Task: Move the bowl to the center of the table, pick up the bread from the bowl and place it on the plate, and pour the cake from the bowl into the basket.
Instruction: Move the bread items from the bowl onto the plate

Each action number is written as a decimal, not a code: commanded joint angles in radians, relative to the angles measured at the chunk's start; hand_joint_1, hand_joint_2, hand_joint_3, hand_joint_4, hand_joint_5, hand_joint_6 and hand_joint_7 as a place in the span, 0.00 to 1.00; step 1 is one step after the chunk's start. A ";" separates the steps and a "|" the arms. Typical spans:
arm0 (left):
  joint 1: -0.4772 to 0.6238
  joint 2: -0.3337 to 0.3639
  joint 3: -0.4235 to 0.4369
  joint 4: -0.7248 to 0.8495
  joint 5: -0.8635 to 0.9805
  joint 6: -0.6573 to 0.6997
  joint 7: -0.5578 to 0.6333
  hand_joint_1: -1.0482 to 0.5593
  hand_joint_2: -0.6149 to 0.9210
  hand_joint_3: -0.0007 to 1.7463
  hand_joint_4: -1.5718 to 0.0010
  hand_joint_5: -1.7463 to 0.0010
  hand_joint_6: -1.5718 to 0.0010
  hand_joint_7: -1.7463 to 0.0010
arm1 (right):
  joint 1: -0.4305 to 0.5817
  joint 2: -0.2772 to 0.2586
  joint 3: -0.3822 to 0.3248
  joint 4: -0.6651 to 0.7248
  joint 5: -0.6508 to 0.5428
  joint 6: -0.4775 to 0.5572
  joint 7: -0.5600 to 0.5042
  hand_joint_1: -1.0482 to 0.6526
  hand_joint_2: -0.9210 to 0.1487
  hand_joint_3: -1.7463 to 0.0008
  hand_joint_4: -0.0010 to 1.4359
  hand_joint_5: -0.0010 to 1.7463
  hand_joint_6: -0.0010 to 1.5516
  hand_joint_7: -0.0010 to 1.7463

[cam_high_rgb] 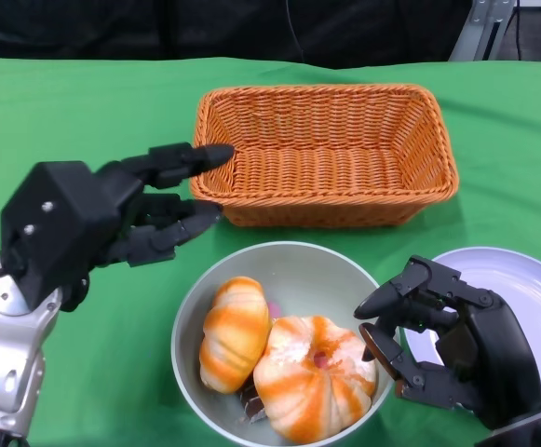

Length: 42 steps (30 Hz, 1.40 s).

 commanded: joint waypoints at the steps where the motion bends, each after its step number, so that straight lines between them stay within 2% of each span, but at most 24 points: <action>1: 0.033 -0.021 0.043 0.003 -0.025 -0.086 0.047 0.41 1.00 0.18 0.49 0.91 0.61 0.93 | 0.001 -0.003 -0.007 0.012 -0.001 -0.017 -0.008 0.49 0.32 0.57 0.56 0.84 0.48 0.64; 4: 0.052 -0.061 0.078 0.052 -0.050 -0.201 0.085 0.47 1.00 0.17 0.44 0.89 0.54 0.91 | 0.001 -0.008 -0.006 0.009 0.007 -0.010 0.001 0.50 0.31 0.57 0.55 0.84 0.48 0.64; 6: 0.054 -0.091 0.106 0.124 -0.079 -0.306 0.093 0.56 1.00 0.18 0.39 0.84 0.43 0.89 | -0.001 -0.010 -0.007 0.014 0.010 -0.015 0.005 0.50 0.31 0.57 0.55 0.84 0.48 0.64; 7: 0.053 -0.101 0.117 0.160 -0.084 -0.357 0.100 0.59 1.00 0.19 0.39 0.79 0.39 0.90 | -0.002 -0.010 -0.009 0.017 0.011 -0.017 0.006 0.50 0.31 0.57 0.55 0.84 0.48 0.64; 8: 0.051 -0.106 0.123 0.186 -0.086 -0.393 0.104 0.61 1.00 0.20 0.41 0.69 0.33 0.89 | -0.003 -0.010 -0.010 0.018 0.012 -0.019 0.006 0.50 0.31 0.58 0.55 0.84 0.48 0.64; 10: 0.051 -0.115 0.142 0.239 -0.088 -0.461 0.120 0.63 1.00 0.21 0.44 0.56 0.29 0.88 | -0.002 -0.008 -0.011 0.019 0.014 -0.017 0.006 0.50 0.31 0.58 0.55 0.84 0.48 0.64; 11: 0.049 -0.118 0.153 0.272 -0.088 -0.500 0.132 0.63 0.99 0.23 0.47 0.42 0.29 0.80 | -0.001 -0.008 -0.012 0.019 0.015 -0.017 0.006 0.50 0.30 0.58 0.55 0.84 0.48 0.64; 12: 0.047 -0.120 0.160 0.301 -0.086 -0.532 0.142 0.64 0.97 0.27 0.48 0.34 0.34 0.68 | -0.001 -0.008 -0.012 0.019 0.017 -0.017 0.008 0.50 0.30 0.58 0.55 0.84 0.48 0.64; 14: 0.038 -0.120 0.177 0.376 -0.081 -0.608 0.157 0.65 0.92 0.39 0.50 0.23 0.43 0.45 | -0.001 -0.010 -0.013 0.020 0.016 -0.017 0.010 0.50 0.31 0.58 0.55 0.84 0.48 0.63; 16: 0.030 -0.121 0.194 0.446 -0.091 -0.659 0.162 0.65 0.89 0.46 0.51 0.18 0.46 0.37 | -0.003 -0.013 -0.015 0.026 0.016 -0.025 0.012 0.50 0.30 0.59 0.55 0.84 0.48 0.63; 23: 0.020 -0.125 0.220 0.568 -0.092 -0.753 0.198 0.63 0.84 0.52 0.52 0.10 0.48 0.29 | 0.008 -0.021 -0.019 0.020 0.025 -0.024 0.019 0.50 0.26 0.63 0.55 0.83 0.49 0.62; 29: 0.007 -0.128 0.218 0.624 -0.099 -0.801 0.191 0.63 0.81 0.56 0.51 0.11 0.48 0.27 | 0.017 -0.036 -0.033 0.005 0.020 -0.039 0.023 0.51 0.28 0.59 0.55 0.83 0.48 0.62; 35: -0.016 -0.131 0.230 0.676 -0.096 -0.829 0.220 0.63 0.76 0.64 0.49 0.09 0.48 0.25 | 0.006 -0.064 -0.028 -0.046 -0.053 -0.051 0.012 0.50 0.23 0.67 0.52 0.76 0.48 0.54; 36: -0.018 -0.132 0.230 0.682 -0.092 -0.834 0.225 0.62 0.75 0.64 0.49 0.09 0.48 0.25 | -0.003 -0.077 -0.026 -0.057 -0.096 -0.066 0.005 0.49 0.22 0.68 0.51 0.75 0.49 0.52; 37: -0.020 -0.133 0.229 0.687 -0.090 -0.839 0.228 0.62 0.75 0.65 0.48 0.09 0.48 0.25 | -0.012 -0.090 -0.023 -0.067 -0.133 -0.079 0.002 0.48 0.17 0.78 0.49 0.73 0.48 0.49; 39: -0.023 -0.132 0.225 0.699 -0.080 -0.852 0.237 0.62 0.75 0.65 0.48 0.09 0.48 0.25 | -0.036 -0.117 -0.019 -0.084 -0.193 -0.099 0.000 0.47 0.10 0.88 0.45 0.68 0.46 0.44; 42: -0.026 -0.135 0.220 0.712 -0.078 -0.860 0.238 0.62 0.74 0.66 0.48 0.10 0.48 0.25 | -0.088 -0.168 -0.016 -0.114 -0.301 -0.136 -0.008 0.43 0.04 0.97 0.44 0.53 0.48 0.28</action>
